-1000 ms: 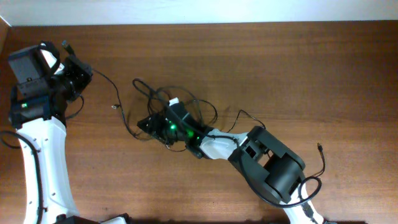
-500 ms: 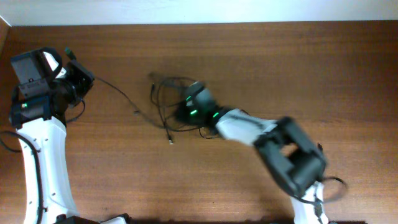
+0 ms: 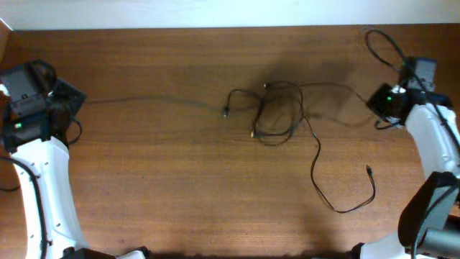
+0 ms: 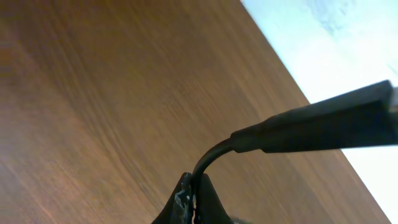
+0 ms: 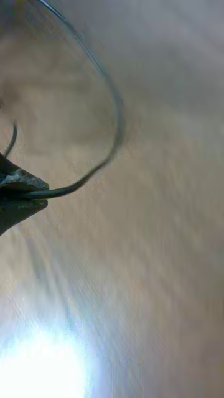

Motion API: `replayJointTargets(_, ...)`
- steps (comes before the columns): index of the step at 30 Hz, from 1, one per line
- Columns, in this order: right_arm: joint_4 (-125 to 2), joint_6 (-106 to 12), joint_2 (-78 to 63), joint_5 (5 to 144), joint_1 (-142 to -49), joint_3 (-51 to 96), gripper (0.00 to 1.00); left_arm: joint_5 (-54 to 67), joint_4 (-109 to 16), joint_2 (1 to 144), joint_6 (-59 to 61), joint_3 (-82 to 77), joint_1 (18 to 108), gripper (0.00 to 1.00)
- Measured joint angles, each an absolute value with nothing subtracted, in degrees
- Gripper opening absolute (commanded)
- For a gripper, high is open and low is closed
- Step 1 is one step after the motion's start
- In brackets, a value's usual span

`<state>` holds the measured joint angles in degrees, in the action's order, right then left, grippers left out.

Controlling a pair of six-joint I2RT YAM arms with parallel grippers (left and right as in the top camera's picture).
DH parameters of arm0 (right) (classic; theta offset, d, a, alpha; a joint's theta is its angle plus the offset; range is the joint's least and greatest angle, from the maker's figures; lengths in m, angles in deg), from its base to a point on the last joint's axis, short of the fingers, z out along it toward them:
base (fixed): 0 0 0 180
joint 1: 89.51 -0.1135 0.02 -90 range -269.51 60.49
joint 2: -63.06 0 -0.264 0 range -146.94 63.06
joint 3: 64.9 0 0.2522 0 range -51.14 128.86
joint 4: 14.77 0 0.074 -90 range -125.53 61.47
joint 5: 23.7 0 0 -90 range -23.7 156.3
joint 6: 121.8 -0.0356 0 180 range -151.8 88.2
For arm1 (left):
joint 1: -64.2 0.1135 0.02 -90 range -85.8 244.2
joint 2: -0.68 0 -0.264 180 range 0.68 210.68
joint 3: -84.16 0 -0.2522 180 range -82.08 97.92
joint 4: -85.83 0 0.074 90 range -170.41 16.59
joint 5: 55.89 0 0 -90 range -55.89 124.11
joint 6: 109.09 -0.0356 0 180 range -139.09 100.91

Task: Untangle cables

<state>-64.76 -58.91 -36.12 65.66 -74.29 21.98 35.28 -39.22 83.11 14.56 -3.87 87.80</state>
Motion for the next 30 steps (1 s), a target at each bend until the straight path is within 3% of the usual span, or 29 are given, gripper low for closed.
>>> replayJointTargets(11,-79.5,-58.4,-36.1,62.8,-70.8,21.9,0.06,31.1,-40.2,83.2,16.2,-3.3,90.9,0.0)
replayJointTargets(16,-80.1,-58.3,-36.1,62.9,-72.6,21.8,0.05,30.1,-37.9,83.4,15.1,6.8,100.6,0.0)
replayJointTargets(17,-79.9,-58.3,-36.1,62.9,-73.2,21.8,0.1,29.9,-36.2,83.4,15.0,8.9,102.6,0.0)
replayJointTargets(18,-79.1,-58.3,-36.1,62.9,-74.0,21.8,0.27,29.8,-34.9,83.4,15.0,11.6,105.8,0.0)
replayJointTargets(19,-79.1,-58.4,-36.1,63.1,-74.9,21.8,0.74,29.8,-34.5,83.3,15.0,12.7,107.7,0.0)
replayJointTargets(21,-79.2,-58.3,-36.1,63.8,-76.0,21.8,0.99,28.0,-29.2,83.3,15.0,13.6,109.6,0.0)
replayJointTargets(26,-79.3,-56.8,-36.1,66.6,-83.0,21.8,0.99,23.4,-18.2,87.5,16.8,13.9,104.9,0.0)
replayJointTargets(30,-79.3,-56.6,-36.1,67.2,-87.7,21.8,0.99,22.5,-13.0,94.2,19.1,13.9,95.3,0.0)
